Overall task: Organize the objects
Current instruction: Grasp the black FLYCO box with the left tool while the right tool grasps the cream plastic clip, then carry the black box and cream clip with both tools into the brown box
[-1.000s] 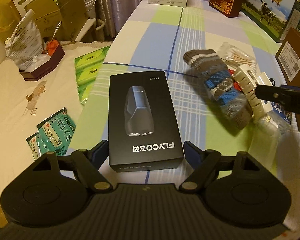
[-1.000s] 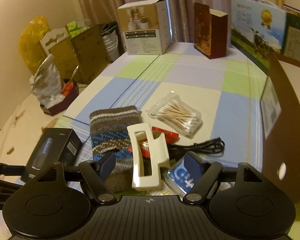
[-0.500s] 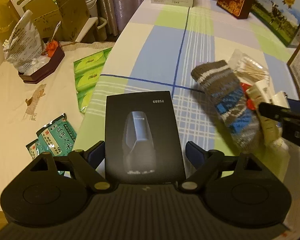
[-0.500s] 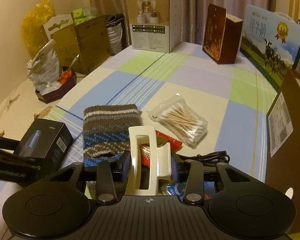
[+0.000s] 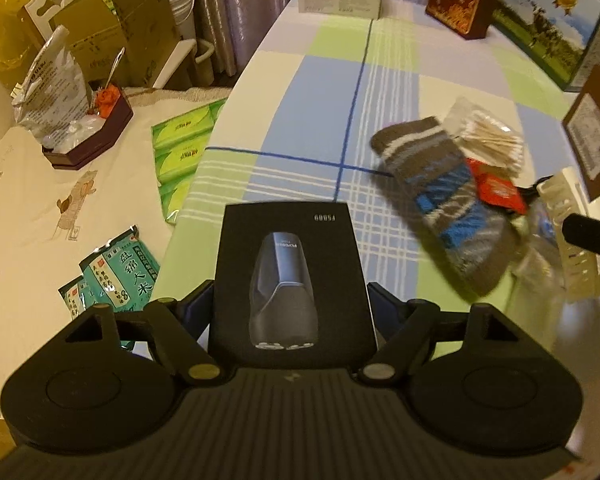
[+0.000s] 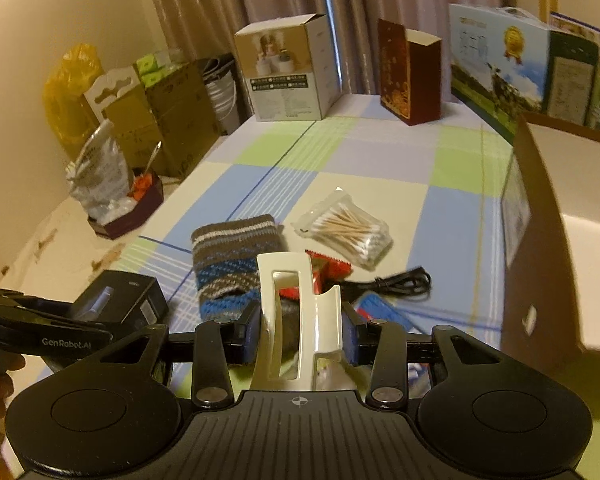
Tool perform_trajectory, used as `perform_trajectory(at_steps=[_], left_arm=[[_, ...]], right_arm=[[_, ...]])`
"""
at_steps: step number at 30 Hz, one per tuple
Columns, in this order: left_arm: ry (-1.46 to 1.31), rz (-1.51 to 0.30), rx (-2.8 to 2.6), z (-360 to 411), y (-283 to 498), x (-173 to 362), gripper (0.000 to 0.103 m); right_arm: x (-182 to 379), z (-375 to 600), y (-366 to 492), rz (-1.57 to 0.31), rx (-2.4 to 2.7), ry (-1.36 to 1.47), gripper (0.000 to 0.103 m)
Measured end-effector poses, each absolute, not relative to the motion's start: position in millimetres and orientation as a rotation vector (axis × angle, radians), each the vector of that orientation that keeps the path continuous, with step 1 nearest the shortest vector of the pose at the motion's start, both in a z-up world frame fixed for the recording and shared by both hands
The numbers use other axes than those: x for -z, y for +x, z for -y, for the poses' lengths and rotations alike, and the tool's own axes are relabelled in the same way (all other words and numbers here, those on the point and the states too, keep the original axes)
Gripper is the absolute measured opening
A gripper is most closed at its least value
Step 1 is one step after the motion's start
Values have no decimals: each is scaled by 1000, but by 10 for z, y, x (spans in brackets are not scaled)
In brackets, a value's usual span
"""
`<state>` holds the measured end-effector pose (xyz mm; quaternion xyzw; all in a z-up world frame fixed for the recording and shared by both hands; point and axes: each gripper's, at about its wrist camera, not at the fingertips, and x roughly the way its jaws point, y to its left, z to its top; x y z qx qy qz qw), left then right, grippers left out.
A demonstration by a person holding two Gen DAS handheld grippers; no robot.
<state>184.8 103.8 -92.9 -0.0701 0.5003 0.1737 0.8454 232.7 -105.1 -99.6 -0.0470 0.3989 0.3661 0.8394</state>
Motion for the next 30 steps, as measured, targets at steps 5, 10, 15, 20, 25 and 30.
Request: perform_trajectory(at_steps=[5, 10, 15, 20, 25, 30], left_arm=[[-133, -1040, -345, -906, 1719, 799, 76], [-125, -1048, -320, -750, 1588, 758, 76], [-129, -1006, -268, -504, 1470, 544, 76], [-118, -938, -186, -158, 1498, 267, 76], [-94, -864, -91, 247, 1639, 4, 76], [-64, -802, -6, 699, 1906, -179, 76]], right_arm=[[889, 1296, 2226, -851, -771, -55, 38], [835, 1575, 2118, -863, -754, -21, 38], [723, 1899, 2070, -853, -722, 9, 38], [569, 2186, 2042, -822, -685, 39, 38], [388, 2506, 2119, -788, -638, 78, 38], [203, 2903, 2297, -753, -578, 126, 38]])
